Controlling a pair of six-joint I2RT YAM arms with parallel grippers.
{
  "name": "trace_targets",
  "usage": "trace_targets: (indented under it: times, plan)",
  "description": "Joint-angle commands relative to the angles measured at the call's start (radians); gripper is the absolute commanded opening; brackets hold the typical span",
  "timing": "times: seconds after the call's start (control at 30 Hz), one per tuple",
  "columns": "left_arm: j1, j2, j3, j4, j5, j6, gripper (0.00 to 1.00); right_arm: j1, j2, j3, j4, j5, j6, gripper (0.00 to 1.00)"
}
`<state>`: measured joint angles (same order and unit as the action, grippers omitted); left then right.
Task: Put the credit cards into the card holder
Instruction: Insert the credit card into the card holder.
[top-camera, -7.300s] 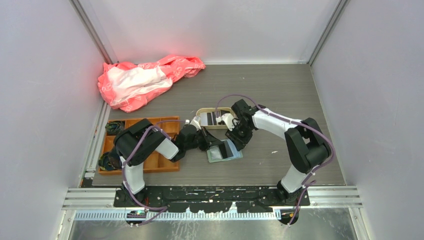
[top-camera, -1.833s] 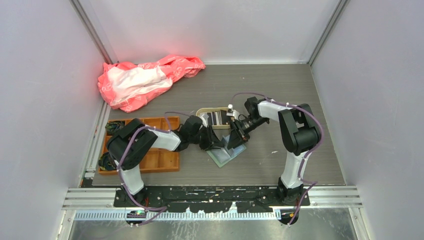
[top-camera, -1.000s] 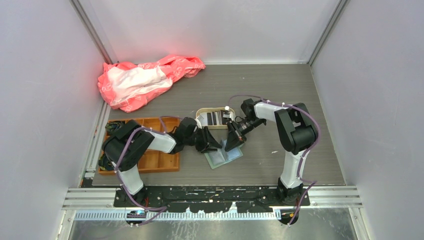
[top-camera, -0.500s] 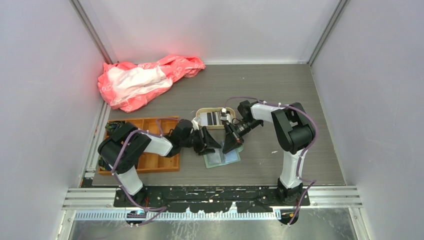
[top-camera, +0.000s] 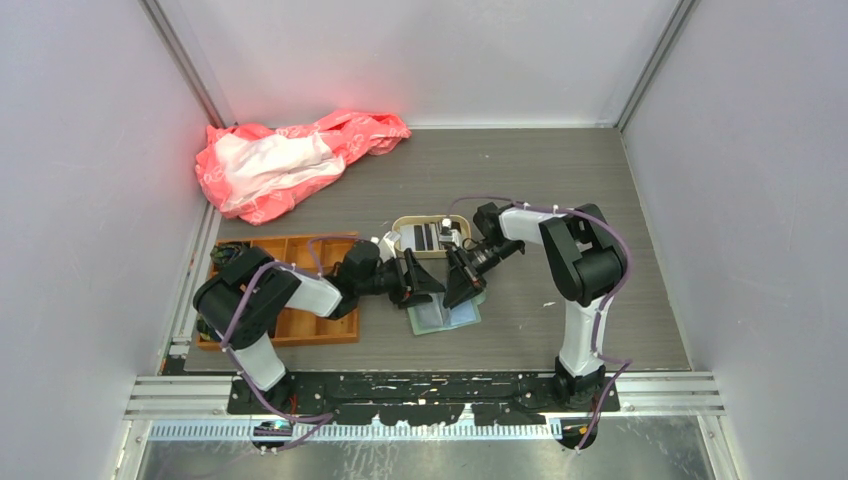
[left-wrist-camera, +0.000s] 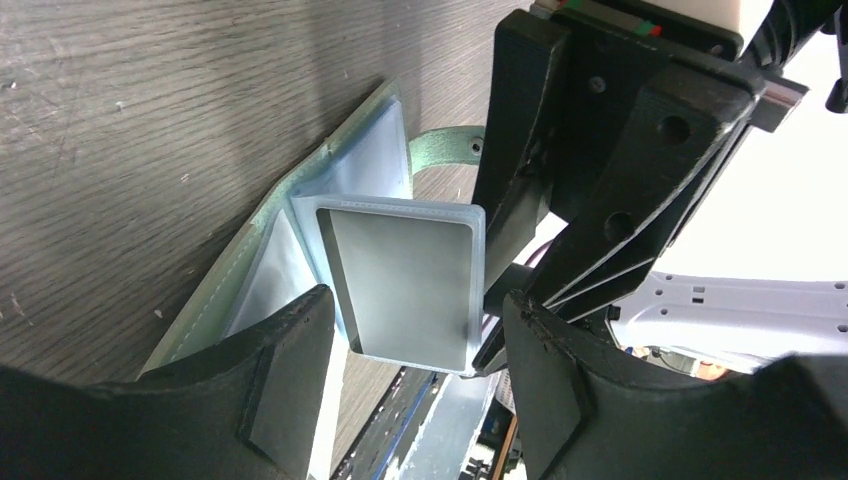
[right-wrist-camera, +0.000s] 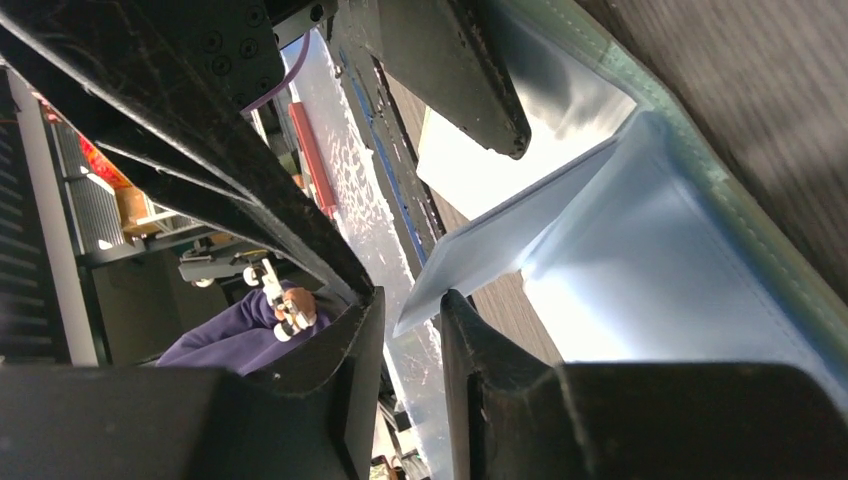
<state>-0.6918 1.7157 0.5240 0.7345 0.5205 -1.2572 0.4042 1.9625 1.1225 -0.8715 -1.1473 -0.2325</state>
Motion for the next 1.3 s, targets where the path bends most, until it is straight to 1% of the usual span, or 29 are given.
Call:
trace_targets:
  times: [0.0, 0.17, 0.47, 0.63, 0.8, 0.9, 1.07, 1.2, 1.27]
  plan:
    - [0.004, -0.041, -0.009, 0.077, 0.013, -0.007, 0.63, 0.024, 0.006, 0.032, 0.000, -0.051, 0.000, 0.32]
    - [0.003, -0.028, -0.009, 0.077, 0.014, -0.013, 0.63, 0.039, 0.015, 0.045, -0.011, -0.067, -0.008, 0.26]
    - [0.004, -0.012, -0.010, 0.077, 0.019, -0.021, 0.57, 0.038, 0.013, 0.047, -0.012, -0.032, -0.010, 0.20]
    - [0.004, -0.013, -0.012, 0.077, 0.016, -0.019, 0.56, 0.036, -0.002, 0.042, 0.002, 0.076, -0.003, 0.18]
    - [0.004, -0.029, -0.016, 0.034, 0.005, -0.001, 0.56, 0.027, -0.065, 0.017, 0.050, 0.207, 0.027, 0.17]
    - [0.005, -0.048, -0.016, 0.001, -0.002, 0.012, 0.57, 0.024, -0.109, 0.002, 0.065, 0.245, 0.031, 0.18]
    - [0.006, -0.065, -0.009, -0.047, -0.007, 0.032, 0.57, 0.024, -0.140, -0.006, 0.063, 0.316, 0.028, 0.18]
    - [0.006, -0.094, -0.002, -0.147, -0.026, 0.060, 0.56, 0.022, -0.174, -0.016, 0.065, 0.416, 0.024, 0.18]
    - [0.006, -0.116, 0.013, -0.225, -0.038, 0.085, 0.55, 0.023, -0.195, -0.023, 0.064, 0.451, 0.020, 0.22]
